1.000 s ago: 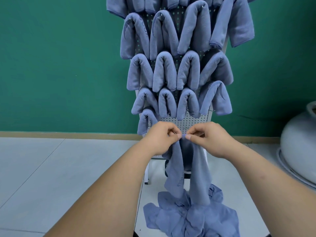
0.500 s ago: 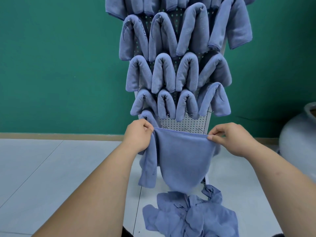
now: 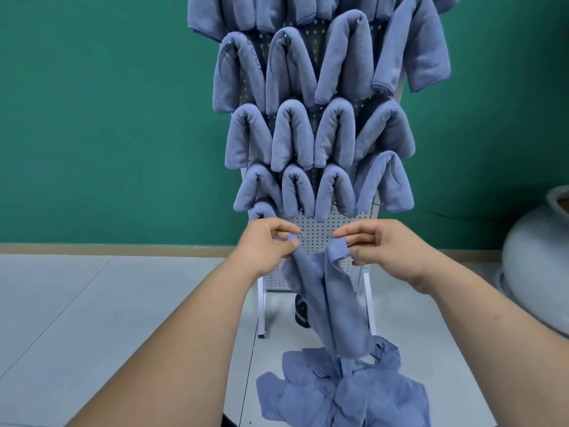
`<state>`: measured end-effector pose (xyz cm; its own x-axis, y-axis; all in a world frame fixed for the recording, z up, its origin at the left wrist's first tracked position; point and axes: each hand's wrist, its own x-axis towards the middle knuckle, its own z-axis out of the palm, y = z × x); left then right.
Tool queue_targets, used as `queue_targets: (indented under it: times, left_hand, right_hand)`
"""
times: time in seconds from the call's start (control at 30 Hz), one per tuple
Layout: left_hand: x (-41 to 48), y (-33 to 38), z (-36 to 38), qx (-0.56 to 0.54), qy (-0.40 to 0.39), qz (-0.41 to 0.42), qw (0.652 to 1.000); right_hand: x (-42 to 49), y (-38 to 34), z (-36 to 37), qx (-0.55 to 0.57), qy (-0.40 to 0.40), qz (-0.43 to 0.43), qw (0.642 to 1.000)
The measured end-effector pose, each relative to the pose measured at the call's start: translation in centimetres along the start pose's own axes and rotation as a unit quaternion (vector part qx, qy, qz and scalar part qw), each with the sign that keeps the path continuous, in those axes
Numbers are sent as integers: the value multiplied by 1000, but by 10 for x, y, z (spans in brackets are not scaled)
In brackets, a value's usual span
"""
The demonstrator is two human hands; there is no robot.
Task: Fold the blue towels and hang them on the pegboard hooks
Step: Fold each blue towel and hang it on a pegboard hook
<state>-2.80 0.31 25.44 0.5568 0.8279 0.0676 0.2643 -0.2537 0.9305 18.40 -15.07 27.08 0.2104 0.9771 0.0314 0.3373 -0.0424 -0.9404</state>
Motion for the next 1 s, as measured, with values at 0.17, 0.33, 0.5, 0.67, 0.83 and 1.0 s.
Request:
queue_targets:
  times: [0.17,0.33,0.5,0.67,0.83,1.0]
  left_hand:
    - [-7,13,14,-49,-40,18,998]
    - [-11,23,29,-103,-91,25,990]
    - [-14,25,34,-111,-92,26,989]
    - [-15,28,36,-109,-87,29,990]
    - [-15,26,35,-99,-78,69,990]
    - [-13,26,32,-58,-61,97,992]
  right_hand:
    - [4,-3,14,-58,52,-50,996]
    - [6,-2,18,-129,76,-70,986]
    - [8,5,13,-179,109,-59,976]
    - [7,7,10,-194,118,-52,972]
    - [6,5,9,-156,100,-63,981]
    - [4,9,7,-98,12,-55,994]
